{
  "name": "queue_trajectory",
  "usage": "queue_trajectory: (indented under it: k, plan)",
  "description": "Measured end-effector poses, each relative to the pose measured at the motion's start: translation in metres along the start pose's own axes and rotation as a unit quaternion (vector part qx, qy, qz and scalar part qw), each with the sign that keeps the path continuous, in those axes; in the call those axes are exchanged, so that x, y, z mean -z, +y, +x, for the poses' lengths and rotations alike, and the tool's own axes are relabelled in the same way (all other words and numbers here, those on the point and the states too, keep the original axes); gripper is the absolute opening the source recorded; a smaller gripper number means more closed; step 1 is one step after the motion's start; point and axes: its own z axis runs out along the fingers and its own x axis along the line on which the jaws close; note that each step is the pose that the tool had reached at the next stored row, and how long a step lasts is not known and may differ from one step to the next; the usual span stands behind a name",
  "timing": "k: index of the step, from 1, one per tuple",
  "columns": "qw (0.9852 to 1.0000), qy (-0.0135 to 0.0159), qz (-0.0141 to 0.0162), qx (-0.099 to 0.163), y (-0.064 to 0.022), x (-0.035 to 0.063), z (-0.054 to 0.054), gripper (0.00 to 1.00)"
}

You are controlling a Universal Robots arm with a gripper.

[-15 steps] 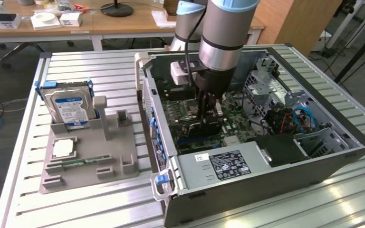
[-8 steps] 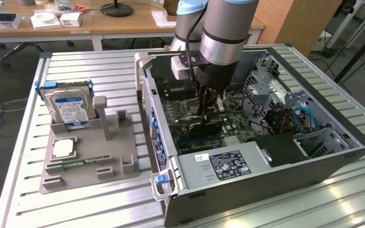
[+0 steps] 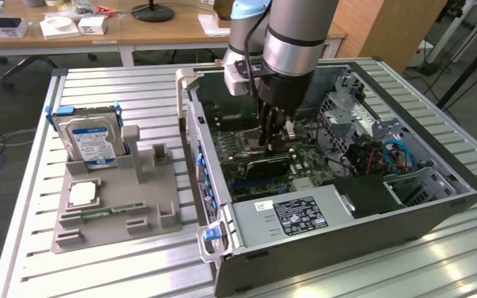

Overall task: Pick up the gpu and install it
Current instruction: 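Insert the gpu into the slot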

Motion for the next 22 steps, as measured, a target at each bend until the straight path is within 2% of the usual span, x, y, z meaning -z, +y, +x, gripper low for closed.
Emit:
queue_trajectory:
  k: [17, 22]
  plan:
    - [1.0000, -0.0081, 0.0001, 0.000, -0.0009, 0.0422, -0.003, 0.33]
    - [1.0000, -0.0084, 0.0001, 0.000, -0.0008, 0.0433, -0.003, 0.33]
